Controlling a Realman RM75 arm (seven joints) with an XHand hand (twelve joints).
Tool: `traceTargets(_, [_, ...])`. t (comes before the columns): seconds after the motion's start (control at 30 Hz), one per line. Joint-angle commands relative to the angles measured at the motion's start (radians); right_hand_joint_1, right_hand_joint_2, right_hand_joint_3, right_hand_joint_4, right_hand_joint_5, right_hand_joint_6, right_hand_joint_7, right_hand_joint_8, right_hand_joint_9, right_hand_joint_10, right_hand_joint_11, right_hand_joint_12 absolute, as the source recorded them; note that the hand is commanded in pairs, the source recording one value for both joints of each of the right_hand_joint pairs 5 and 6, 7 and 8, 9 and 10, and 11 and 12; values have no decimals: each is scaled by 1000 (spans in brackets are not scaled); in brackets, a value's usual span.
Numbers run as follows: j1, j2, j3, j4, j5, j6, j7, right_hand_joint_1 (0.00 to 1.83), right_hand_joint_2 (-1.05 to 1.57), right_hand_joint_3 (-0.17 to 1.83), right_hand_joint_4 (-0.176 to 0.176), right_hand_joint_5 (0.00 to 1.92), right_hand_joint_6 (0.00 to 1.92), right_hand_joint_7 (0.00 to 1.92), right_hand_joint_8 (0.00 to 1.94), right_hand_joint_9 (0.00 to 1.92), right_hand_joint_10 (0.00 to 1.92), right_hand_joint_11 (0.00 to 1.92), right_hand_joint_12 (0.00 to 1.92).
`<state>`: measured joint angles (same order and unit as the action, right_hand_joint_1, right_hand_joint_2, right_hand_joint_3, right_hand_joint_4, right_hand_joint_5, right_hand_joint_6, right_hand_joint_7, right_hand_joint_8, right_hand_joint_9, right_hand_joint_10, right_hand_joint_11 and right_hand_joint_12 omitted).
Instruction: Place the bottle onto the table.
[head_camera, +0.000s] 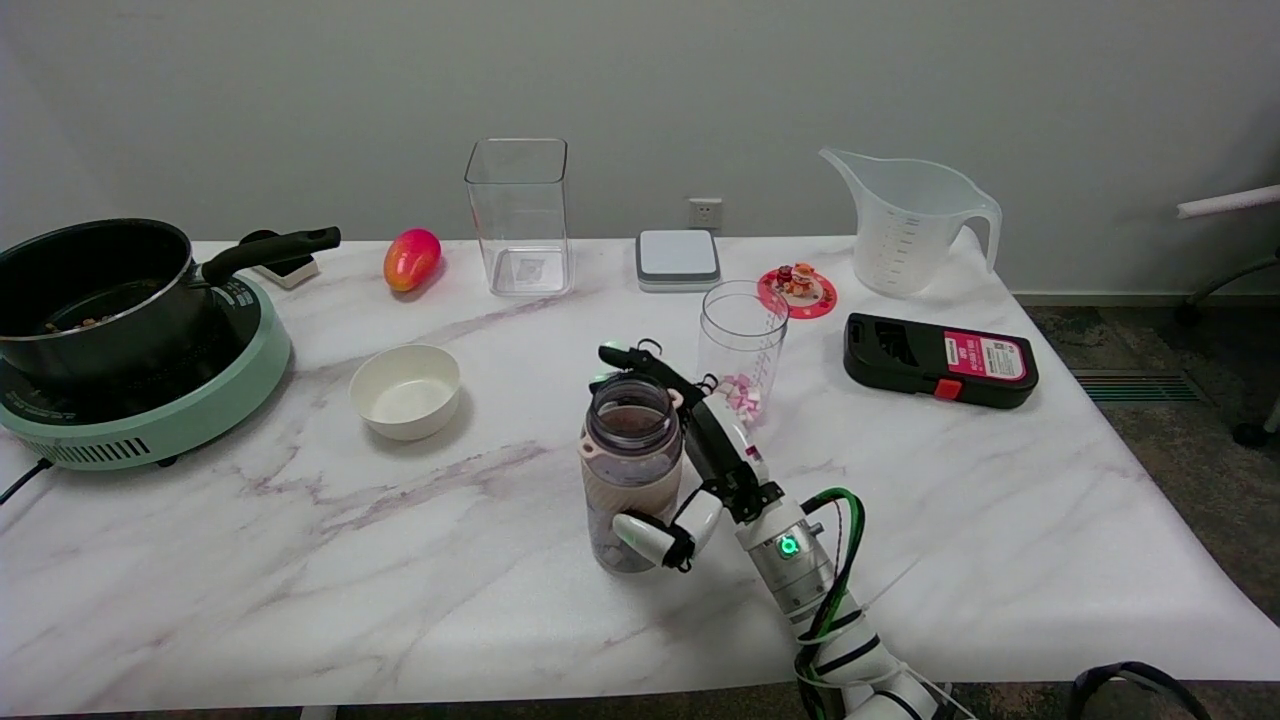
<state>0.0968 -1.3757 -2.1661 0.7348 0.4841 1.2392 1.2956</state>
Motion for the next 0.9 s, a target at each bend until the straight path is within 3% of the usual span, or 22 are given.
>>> traceTargets(0.03, [-46,12,32,47,3,-15,-28,1221,-442,1502,0,304,304,593,593,506,506,700,700])
traceTargets(0.13, [-55,21,39,58,3,-18,-28,1158,-575,1139,0,226,226,589,589,504,504,698,698])
traceTargets(0.3, [-65,23,56,66,3,-18,-28,1065,-560,354,0,211,211,582,582,498,498,693,693])
traceTargets(0.4, [-68,25,67,61,3,-17,-28,1028,-547,66,0,193,193,577,577,493,493,690,690])
traceTargets(0.7, [-72,60,79,60,17,-8,-25,1013,-541,-10,0,157,157,568,568,487,487,686,686])
traceTargets(0.9, [-78,72,82,67,32,-4,-23,1024,-559,71,0,119,119,550,550,476,476,675,675])
